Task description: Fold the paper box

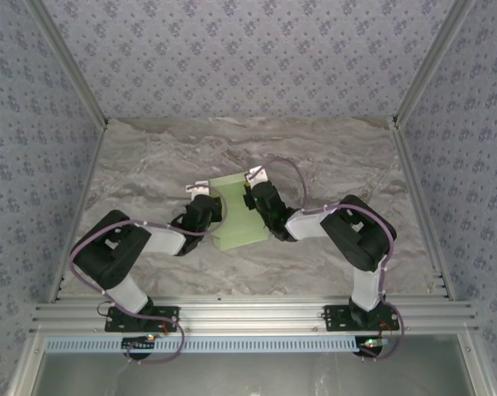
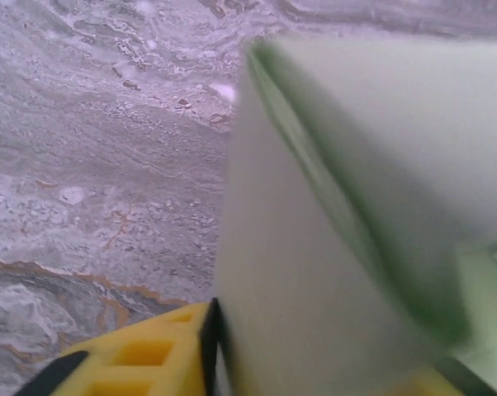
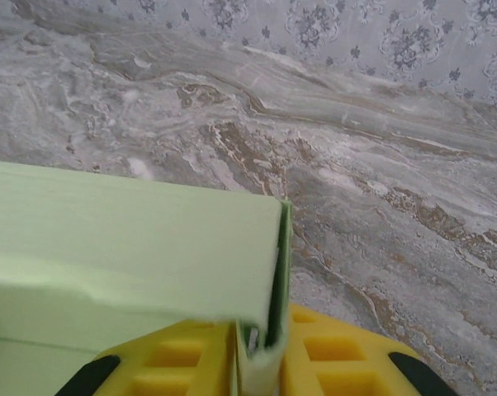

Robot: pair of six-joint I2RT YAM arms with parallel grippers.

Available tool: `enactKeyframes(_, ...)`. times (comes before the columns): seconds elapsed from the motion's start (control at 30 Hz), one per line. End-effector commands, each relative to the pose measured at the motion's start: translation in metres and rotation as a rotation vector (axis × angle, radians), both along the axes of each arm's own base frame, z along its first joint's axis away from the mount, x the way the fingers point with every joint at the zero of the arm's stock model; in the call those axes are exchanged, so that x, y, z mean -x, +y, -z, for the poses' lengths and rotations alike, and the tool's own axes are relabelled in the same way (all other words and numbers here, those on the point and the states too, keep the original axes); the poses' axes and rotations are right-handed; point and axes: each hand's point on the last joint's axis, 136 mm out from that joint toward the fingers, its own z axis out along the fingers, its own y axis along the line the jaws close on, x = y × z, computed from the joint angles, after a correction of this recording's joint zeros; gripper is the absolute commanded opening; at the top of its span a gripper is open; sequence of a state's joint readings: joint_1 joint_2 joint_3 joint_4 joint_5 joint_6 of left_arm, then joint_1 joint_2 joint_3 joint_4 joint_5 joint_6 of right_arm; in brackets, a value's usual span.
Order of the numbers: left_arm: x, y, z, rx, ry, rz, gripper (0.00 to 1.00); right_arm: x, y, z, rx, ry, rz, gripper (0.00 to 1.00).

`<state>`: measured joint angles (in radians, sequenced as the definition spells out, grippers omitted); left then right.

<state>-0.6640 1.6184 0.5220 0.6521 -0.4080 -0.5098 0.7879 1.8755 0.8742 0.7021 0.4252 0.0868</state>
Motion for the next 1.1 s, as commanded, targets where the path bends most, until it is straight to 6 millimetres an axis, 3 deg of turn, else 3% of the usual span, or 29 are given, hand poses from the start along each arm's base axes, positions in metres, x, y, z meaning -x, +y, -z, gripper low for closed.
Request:
enactKeyframes(0.0, 0.006, -0.013, -0.036, 0.127, -0.083, 0.056, 0.48, -0.003, 0.0, -0.001, -0.035, -0.02, -0.025, 0.18)
enactKeyframes(0.2, 0.037, -0.019, -0.086, 0.25, -0.151, 0.193, 0.78, -0.001, -0.001, 0.005, -0.037, -0.015, -0.129, 0.15)
enactKeyframes(0.33, 0.046, 0.015, -0.117, 0.191, -0.188, 0.135, 0.98, 0.007, 0.007, 0.011, 0.003, -0.023, -0.178, 0.17)
enactKeyframes(0.4, 0.044, 0.038, -0.126, 0.168, -0.189, 0.081, 0.99, 0.01, 0.01, 0.015, 0.015, -0.024, -0.201, 0.18)
enactKeyframes(0.47, 0.038, 0.057, -0.123, 0.14, -0.17, 0.041, 0.99, 0.013, 0.014, 0.019, 0.028, -0.025, -0.236, 0.19)
enactKeyframes(0.53, 0.027, 0.062, -0.116, 0.137, -0.125, 0.073, 0.99, 0.019, 0.019, 0.025, 0.038, -0.019, -0.289, 0.21)
enactKeyframes(0.77, -0.015, 0.025, -0.09, 0.061, 0.067, 0.25, 0.99, 0.028, 0.027, 0.037, 0.08, 0.014, -0.398, 0.24)
enactKeyframes(0.9, -0.037, 0.008, -0.072, 0.025, 0.12, 0.316, 0.92, 0.027, 0.026, 0.041, 0.104, 0.014, -0.372, 0.26)
enactKeyframes(1.07, -0.043, -0.021, -0.052, 0.072, 0.206, 0.439, 0.82, 0.018, 0.017, 0.045, 0.122, 0.014, -0.271, 0.31)
